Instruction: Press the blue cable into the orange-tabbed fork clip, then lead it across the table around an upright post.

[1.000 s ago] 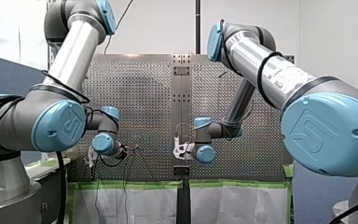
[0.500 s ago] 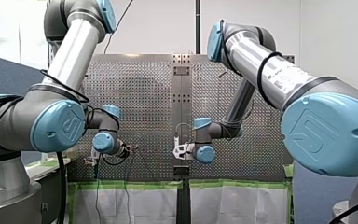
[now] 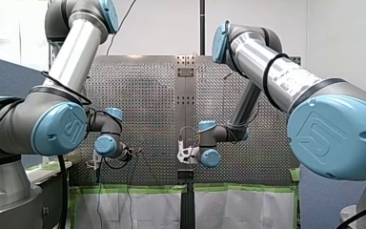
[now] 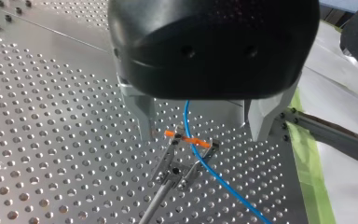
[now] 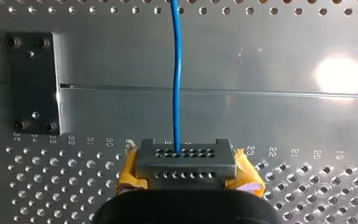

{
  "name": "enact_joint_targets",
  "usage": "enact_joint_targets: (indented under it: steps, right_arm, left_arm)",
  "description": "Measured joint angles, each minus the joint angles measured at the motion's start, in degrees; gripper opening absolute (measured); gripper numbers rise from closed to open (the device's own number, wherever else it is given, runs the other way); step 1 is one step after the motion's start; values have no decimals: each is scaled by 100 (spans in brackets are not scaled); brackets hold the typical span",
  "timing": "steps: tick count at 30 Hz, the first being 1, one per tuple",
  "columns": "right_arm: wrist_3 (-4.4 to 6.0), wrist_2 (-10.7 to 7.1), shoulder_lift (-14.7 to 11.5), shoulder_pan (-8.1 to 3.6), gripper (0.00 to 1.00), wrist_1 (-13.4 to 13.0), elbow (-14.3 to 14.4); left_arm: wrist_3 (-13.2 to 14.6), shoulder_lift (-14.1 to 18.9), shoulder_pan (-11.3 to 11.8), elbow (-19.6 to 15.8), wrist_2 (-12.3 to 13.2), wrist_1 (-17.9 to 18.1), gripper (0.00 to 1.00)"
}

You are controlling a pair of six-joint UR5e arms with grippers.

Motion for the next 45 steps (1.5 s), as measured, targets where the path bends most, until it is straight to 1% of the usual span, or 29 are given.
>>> enact_joint_targets:
  steps: [9, 12, 17, 22, 27, 30, 37, 45]
  right_arm:
    - [1, 0, 11, 1, 0, 3, 2]
    - [-3, 0, 17, -1, 0, 3, 2]
    - [-14, 0, 32, 1, 0, 10, 1]
    - [-19, 0, 54, 0, 0, 10, 2]
    - [-16, 0, 69, -4, 0, -1, 1]
    - [-10, -9, 71, -5, 0, -10, -3]
    - [-3, -29, 73, -5, 0, -21, -11]
    - [0, -35, 77, 0, 0, 4, -40]
  left_arm:
    - [2, 0, 0, 0, 5, 1, 100]
    - [74, 0, -4, 0, 33, 20, 100]
    - [295, 0, -20, 6, 154, 94, 100]
    - [386, 0, -46, 39, 186, 127, 100]
    - [358, 0, -82, 102, 186, 100, 100]
    - [315, 0, -113, 130, 137, 79, 100]
    - [113, -19, -237, 267, 24, 75, 100]
    - [14, -309, -391, 525, -68, 125, 100]
